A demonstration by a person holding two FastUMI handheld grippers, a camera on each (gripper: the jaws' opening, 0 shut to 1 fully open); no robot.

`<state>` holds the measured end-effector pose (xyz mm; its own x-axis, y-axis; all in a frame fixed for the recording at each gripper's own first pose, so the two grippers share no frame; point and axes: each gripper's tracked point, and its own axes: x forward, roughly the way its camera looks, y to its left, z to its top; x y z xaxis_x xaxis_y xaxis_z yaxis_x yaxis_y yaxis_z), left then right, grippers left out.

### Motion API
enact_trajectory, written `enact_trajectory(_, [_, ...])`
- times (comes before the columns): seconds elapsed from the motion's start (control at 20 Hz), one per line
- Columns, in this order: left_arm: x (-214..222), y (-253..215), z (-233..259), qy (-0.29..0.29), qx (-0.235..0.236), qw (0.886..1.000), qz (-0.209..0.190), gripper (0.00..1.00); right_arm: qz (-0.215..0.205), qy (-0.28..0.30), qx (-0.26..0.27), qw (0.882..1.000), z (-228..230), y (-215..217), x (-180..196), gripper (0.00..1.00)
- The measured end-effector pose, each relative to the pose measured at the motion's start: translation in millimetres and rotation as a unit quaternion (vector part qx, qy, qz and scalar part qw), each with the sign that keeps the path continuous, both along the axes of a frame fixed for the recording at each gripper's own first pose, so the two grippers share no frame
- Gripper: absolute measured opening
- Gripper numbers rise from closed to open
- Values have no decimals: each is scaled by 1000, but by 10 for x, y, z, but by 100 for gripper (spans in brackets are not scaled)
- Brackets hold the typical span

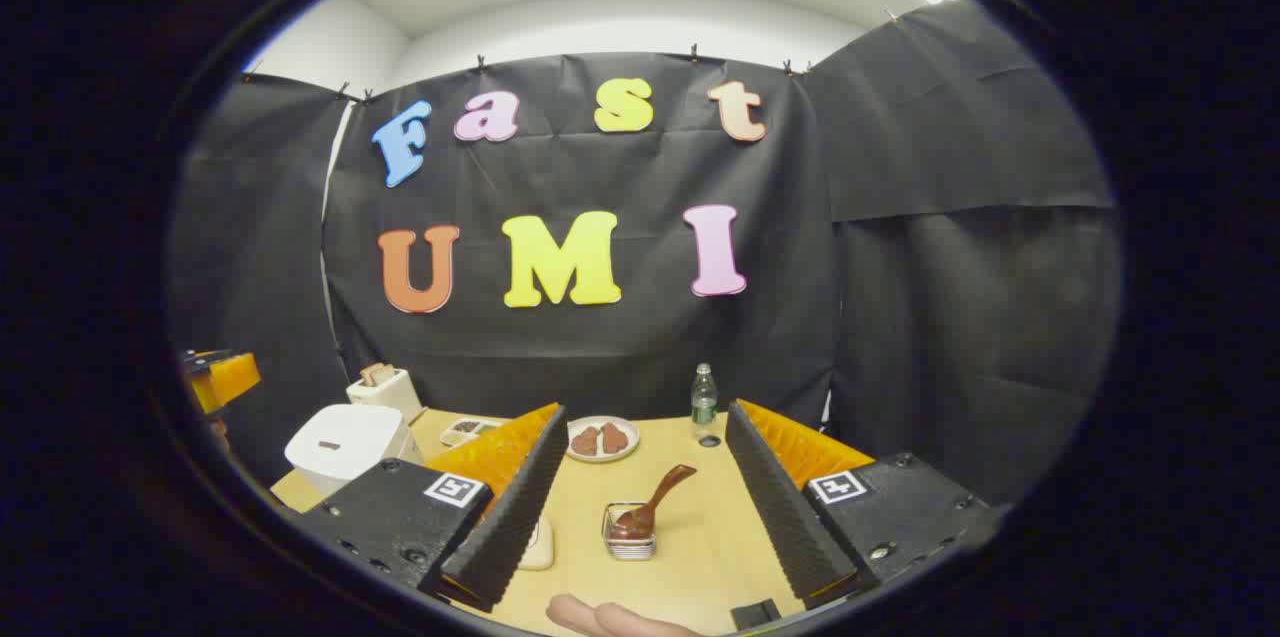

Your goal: Close the left gripper, press the button to open the rice cooker; take a wooden spoon from the chopstick holder with the right hand, scoop a spoonful of rice and pour it into the rice cooker, then put the wooden spoon back into the chopstick holder.

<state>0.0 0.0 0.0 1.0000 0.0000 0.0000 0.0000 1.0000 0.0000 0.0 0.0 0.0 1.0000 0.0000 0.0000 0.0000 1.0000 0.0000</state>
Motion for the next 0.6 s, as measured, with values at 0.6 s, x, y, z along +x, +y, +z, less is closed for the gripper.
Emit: enact_trajectory(0.6, [99, -29, -148, 16, 9, 1000, -13, 93, -3, -2, -18, 1000, -25, -139, -5, 100])
